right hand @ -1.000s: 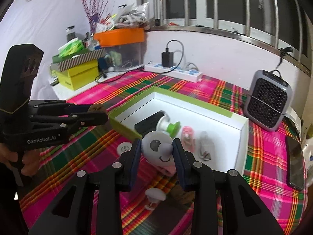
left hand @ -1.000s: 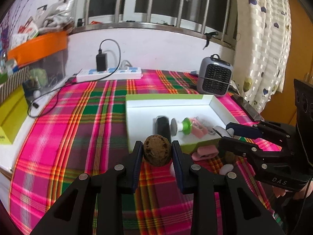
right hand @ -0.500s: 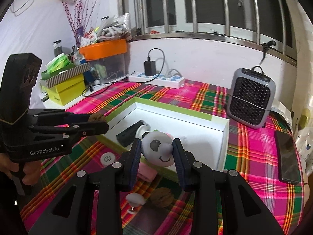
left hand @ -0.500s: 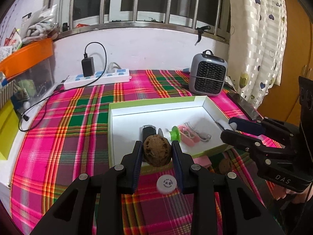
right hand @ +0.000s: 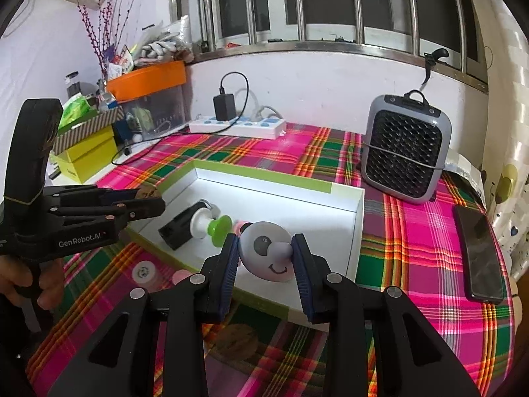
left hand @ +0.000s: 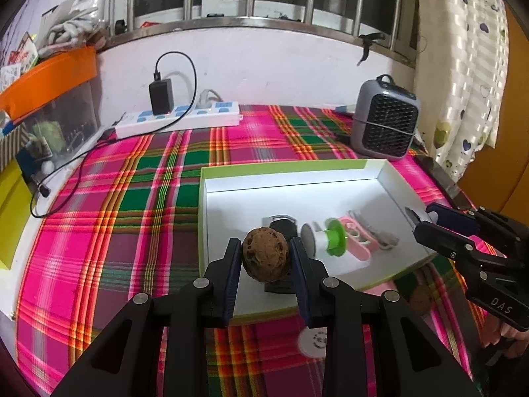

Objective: Organize objects
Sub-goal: 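Carry the panda disc and walnut over the box, then lower the panda disc and walnut into the box and open both grippers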

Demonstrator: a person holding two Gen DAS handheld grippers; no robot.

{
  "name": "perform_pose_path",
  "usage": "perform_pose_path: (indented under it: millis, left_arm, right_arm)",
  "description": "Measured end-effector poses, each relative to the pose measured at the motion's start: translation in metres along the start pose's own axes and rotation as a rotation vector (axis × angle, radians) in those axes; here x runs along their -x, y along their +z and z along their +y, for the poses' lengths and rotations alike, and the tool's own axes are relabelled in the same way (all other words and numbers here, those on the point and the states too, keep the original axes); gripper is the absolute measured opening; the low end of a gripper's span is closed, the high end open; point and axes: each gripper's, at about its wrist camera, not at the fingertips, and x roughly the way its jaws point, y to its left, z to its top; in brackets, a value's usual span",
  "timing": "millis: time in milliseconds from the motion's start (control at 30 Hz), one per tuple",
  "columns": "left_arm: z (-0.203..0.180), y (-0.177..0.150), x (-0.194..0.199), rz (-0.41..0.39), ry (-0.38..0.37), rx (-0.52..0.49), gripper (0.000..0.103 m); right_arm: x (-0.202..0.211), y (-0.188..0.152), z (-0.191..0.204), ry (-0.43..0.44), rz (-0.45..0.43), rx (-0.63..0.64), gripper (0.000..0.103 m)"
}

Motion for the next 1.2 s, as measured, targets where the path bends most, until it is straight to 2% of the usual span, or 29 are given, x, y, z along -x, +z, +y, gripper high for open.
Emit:
perform_pose_path:
  millis: [433, 700, 1200]
  left_arm:
    - [0.005, 0.001, -0.016, 0.033, 0.017, 0.011, 0.028]
    - [0.007, -0.001, -0.026, 0.063, 0.012, 0.020, 0.028]
    - [0.008, 0.002, -0.027, 0.068, -0.040, 0.035, 0.029]
  right_arm:
    - [-0.022, -0.003, -0.011, -0.071, 0.086, -0.028, 0.034]
    - [-0.033, -0.005, -0.009, -0.081, 0.148, -0.011, 0.034]
    - [-0.034, -0.004, -0.007, -0.064, 0.144, -0.008, 0.034]
